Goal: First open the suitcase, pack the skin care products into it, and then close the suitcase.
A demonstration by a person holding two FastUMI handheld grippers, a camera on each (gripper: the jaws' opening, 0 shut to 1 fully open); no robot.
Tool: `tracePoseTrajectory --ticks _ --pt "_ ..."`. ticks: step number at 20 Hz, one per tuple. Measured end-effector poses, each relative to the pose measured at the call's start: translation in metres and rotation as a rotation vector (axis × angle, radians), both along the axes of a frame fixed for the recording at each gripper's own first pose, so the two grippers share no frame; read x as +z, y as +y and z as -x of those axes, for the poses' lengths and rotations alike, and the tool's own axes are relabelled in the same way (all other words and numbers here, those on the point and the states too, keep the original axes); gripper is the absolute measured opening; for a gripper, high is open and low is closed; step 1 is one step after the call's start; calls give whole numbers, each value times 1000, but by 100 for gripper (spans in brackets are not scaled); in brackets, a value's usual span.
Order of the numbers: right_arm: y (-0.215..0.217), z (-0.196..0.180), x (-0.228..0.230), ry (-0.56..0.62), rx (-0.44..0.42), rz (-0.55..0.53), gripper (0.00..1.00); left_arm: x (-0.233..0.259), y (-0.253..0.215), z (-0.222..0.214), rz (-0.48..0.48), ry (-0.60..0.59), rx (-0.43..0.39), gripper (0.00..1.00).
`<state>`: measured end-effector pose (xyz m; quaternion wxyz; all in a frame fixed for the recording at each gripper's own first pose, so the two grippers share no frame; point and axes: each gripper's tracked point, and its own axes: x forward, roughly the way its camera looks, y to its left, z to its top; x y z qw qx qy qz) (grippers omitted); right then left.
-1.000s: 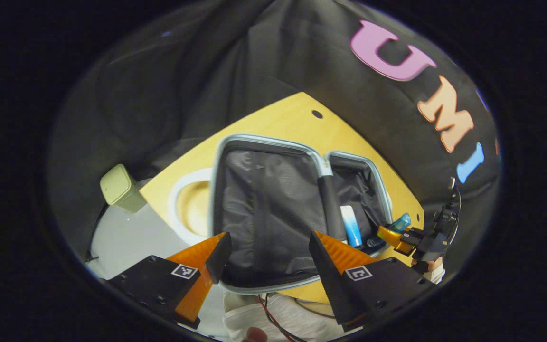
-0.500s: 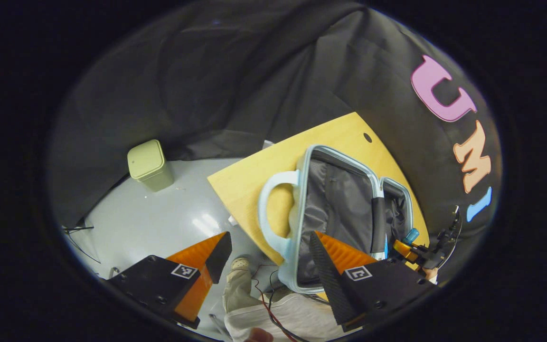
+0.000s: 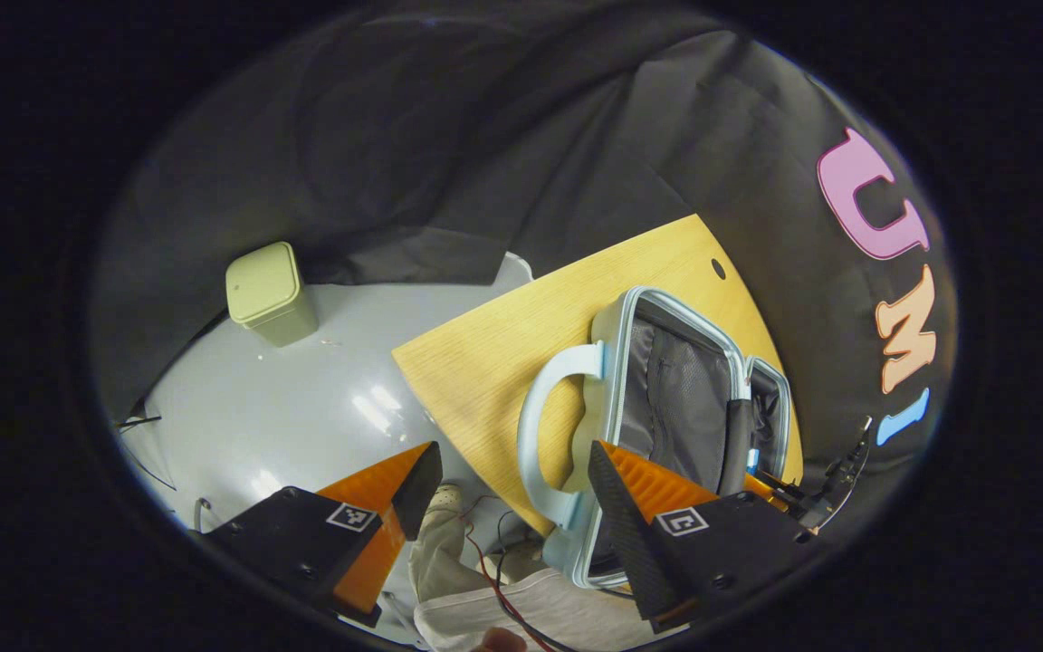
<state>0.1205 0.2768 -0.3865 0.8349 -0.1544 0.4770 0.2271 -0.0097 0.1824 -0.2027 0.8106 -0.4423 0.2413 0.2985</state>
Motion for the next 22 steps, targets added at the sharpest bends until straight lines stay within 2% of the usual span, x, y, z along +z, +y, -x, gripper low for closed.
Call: tracePoseTrajectory --ticks 1,2,3,4,7,9,11,12,13,14,15,17,18,22 --pt "-1 -5 6 -14 -19 -16 100 -2 0 -5 17 -9 -16 96" --pt "-2 -8 13 -26 -36 -32 99 -5 -1 -10 34 -19 -28 91" --pt "-4 -10 20 -38 -52 -49 99 -6 0 -14 55 -32 -31 94" --pt "-7 -13 29 -50 -68 -64 99 -8 -3 -19 80 -52 -35 93" --pt "-15 -19 52 -90 -123 -97 100 -13 -6 -28 154 -100 -38 83" --pt "-22 -21 64 -105 -152 -110 95 -16 -6 -34 186 -129 -37 83" --pt "-31 -19 73 -111 -164 -107 99 -17 -7 -40 229 -161 -36 72" --pt "-35 -18 78 -118 -166 -101 99 -18 -8 -43 257 -170 -23 75" --pt "-37 -16 81 -125 -164 -97 98 -18 -8 -46 287 -182 -16 56" --pt "-39 -15 84 -131 -162 -94 94 -21 -8 -48 303 -179 -10 48" --pt "-41 -13 87 -137 -160 -92 98 -23 -4 -44 290 -152 1 25" --pt "-43 -12 91 -146 -161 -94 94 -29 -6 -43 267 -136 -8 9" --pt "-43 -11 92 -146 -168 -98 98 -26 -4 -45 246 -139 -24 8" --pt "-47 -5 90 -138 -189 -116 98 -19 -7 -45 194 -135 -77 3"
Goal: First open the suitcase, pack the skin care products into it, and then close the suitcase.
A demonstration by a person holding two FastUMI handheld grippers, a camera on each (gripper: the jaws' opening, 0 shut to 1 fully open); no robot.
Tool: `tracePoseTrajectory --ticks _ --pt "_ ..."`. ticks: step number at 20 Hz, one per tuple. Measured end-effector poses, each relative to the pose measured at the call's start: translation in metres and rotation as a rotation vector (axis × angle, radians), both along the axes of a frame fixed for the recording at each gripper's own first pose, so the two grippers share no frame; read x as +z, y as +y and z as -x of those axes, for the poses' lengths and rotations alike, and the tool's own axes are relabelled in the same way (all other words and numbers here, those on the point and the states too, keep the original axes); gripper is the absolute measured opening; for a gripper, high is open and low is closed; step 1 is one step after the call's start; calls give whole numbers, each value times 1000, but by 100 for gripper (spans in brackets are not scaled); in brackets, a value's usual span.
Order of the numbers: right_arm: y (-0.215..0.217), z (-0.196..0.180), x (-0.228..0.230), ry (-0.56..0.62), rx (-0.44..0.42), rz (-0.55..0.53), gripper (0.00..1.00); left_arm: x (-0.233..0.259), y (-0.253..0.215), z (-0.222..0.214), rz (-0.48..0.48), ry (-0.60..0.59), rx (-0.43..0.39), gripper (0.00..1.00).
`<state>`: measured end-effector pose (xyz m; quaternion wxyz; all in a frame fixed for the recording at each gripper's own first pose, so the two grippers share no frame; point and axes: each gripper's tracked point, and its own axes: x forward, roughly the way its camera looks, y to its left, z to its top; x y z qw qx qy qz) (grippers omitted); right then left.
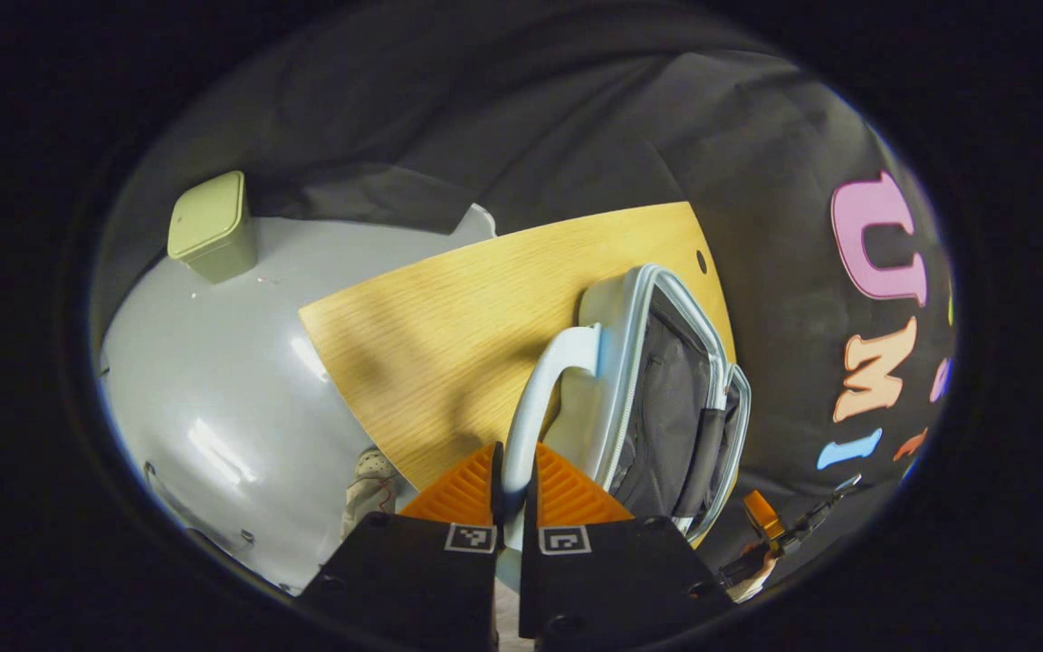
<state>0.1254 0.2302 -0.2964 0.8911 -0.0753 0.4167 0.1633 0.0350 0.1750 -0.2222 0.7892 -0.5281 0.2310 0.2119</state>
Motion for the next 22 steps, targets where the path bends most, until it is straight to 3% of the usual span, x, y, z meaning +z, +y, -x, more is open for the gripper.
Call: tracePoseTrajectory --ticks 2,6,10,13,14,15,16,17,19,22 --pt "-3 3 1 -4 -5 -4 95 2 1 0 -3 1 9 0" --pt "-12 9 1 0 -29 -20 98 14 -9 3 -34 16 -18 0" --pt "-26 16 9 -8 -56 -39 95 67 -18 5 -85 -35 -13 0" --pt "-47 20 18 -36 -69 -23 99 108 -33 5 -158 -70 -53 0" --pt "-53 23 20 -38 -74 -29 94 118 -38 3 -177 -72 -59 0" --pt "-60 25 22 -43 -82 -36 98 128 -43 1 -194 -71 -68 0" --pt "-69 25 25 -51 -95 -38 94 136 -47 -1 -208 -68 -70 0" --pt "-81 24 27 -67 -112 -28 98 145 -52 -3 -227 -66 -75 0" --pt "-105 23 31 -84 -141 -16 94 154 -61 -6 -267 -38 -83 0" --pt "-134 25 36 -96 -171 -25 98 174 -76 -14 -301 -16 -90 0"
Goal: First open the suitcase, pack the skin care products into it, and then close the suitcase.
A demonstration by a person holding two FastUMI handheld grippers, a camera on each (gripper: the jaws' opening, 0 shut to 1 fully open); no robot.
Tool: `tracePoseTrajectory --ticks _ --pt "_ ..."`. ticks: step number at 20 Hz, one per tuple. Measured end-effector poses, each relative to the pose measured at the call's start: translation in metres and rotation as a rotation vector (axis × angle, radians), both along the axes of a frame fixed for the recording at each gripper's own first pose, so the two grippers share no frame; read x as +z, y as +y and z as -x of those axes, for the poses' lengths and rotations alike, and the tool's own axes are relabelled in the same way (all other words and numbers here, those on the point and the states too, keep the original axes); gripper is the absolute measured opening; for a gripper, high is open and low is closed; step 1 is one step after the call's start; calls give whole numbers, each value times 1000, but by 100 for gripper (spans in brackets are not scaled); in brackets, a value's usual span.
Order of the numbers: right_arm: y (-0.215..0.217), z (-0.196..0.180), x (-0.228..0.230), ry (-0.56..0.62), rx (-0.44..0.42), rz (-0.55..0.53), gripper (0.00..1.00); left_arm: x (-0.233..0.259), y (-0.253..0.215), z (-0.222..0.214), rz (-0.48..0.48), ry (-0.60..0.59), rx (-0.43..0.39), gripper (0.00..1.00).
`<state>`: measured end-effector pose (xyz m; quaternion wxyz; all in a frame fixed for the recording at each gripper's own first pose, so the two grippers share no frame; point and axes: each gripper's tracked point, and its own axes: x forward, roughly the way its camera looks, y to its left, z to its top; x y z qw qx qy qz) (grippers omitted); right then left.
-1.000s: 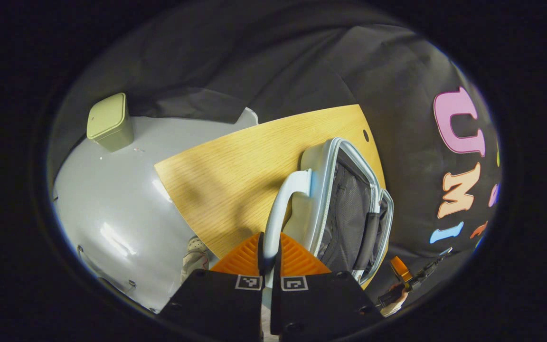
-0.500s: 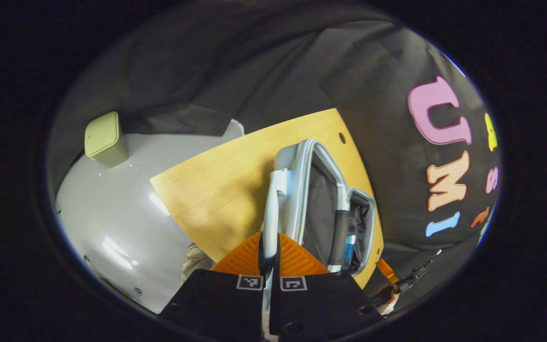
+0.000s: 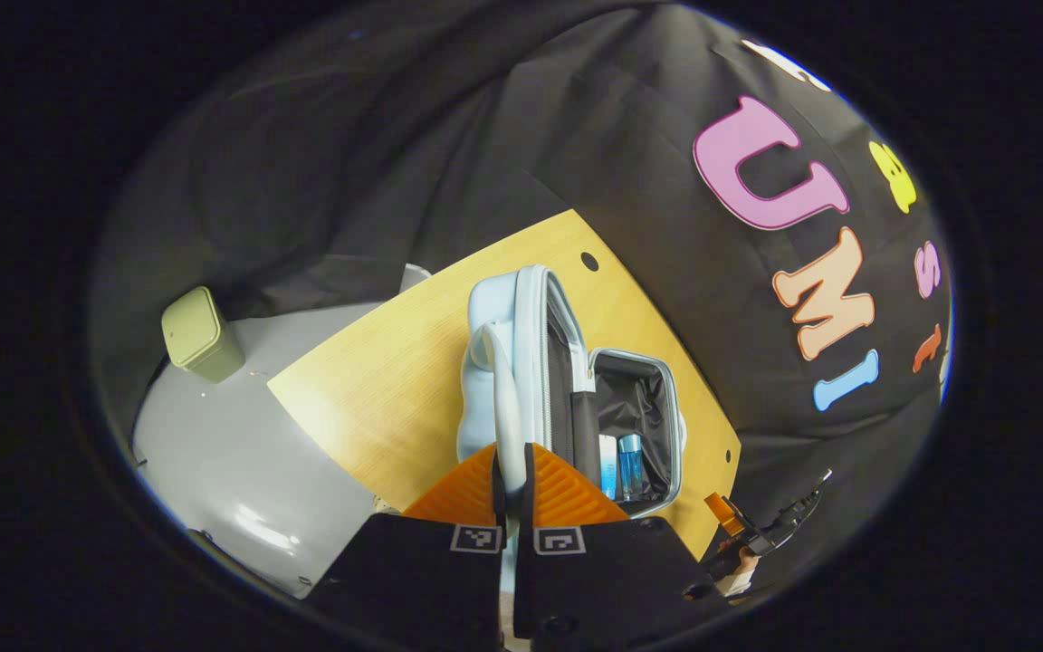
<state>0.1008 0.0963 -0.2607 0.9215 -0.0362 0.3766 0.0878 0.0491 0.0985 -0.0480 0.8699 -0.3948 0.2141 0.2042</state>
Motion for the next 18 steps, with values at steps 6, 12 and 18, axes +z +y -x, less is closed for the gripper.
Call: tracePoseTrajectory --ticks 6,12,18 --pt "-50 9 -1 -4 3 28 99 48 -43 -27 -71 6 -12 0" --pt "-68 12 -4 5 35 26 98 98 -105 -95 -188 -13 -137 0" --pt "-72 15 -4 -2 55 20 94 115 -178 -168 -213 -43 -327 0"
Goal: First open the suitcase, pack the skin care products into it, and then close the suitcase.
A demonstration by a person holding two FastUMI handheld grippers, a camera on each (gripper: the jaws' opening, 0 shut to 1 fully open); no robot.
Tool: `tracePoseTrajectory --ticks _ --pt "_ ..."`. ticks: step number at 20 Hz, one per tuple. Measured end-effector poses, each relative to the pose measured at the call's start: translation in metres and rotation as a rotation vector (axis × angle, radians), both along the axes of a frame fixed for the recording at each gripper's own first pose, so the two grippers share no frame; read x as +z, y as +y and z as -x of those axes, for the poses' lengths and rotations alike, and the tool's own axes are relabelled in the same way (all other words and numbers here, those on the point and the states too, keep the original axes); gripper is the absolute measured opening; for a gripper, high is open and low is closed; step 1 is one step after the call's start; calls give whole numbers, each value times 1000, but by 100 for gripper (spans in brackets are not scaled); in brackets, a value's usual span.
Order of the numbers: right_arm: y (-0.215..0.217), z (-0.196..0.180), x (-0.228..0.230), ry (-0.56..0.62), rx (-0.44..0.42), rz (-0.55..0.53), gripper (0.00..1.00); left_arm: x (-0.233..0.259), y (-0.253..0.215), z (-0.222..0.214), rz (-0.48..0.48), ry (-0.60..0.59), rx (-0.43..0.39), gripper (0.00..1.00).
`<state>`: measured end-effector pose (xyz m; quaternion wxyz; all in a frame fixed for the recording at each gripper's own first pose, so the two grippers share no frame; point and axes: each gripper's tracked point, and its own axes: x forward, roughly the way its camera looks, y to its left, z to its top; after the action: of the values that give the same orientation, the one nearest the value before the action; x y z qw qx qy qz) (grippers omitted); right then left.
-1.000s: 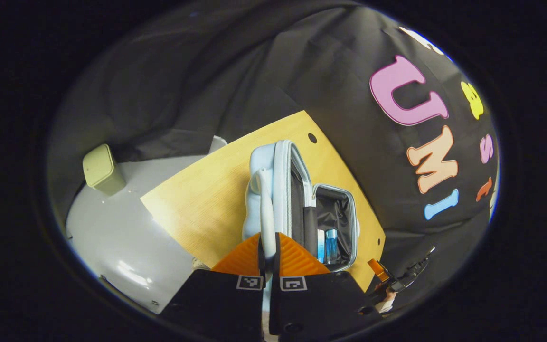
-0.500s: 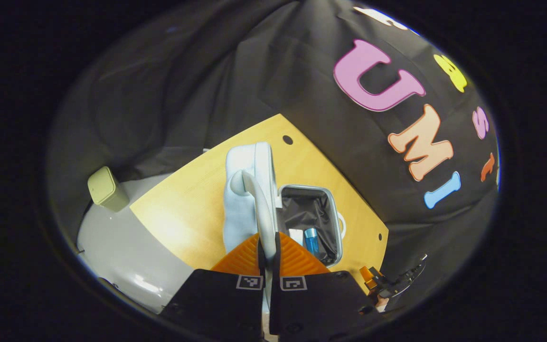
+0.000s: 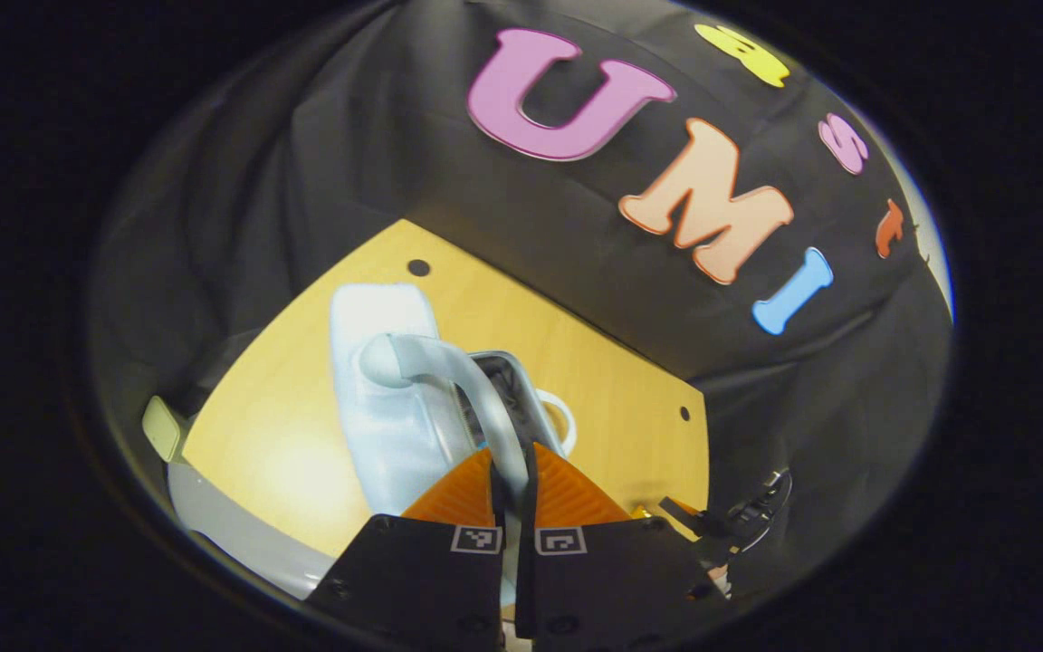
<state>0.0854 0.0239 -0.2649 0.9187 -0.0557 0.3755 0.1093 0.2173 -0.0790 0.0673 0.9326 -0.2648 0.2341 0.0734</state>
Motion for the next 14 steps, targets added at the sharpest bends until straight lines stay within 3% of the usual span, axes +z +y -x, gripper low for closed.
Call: tracePoseTrajectory --ticks 7,14 --pt "-11 8 8 -32 -38 -3 98 -27 -70 -95 20 62 -138 0" --pt "-41 8 29 -73 -119 -47 98 -99 -105 -162 20 213 -158 0"
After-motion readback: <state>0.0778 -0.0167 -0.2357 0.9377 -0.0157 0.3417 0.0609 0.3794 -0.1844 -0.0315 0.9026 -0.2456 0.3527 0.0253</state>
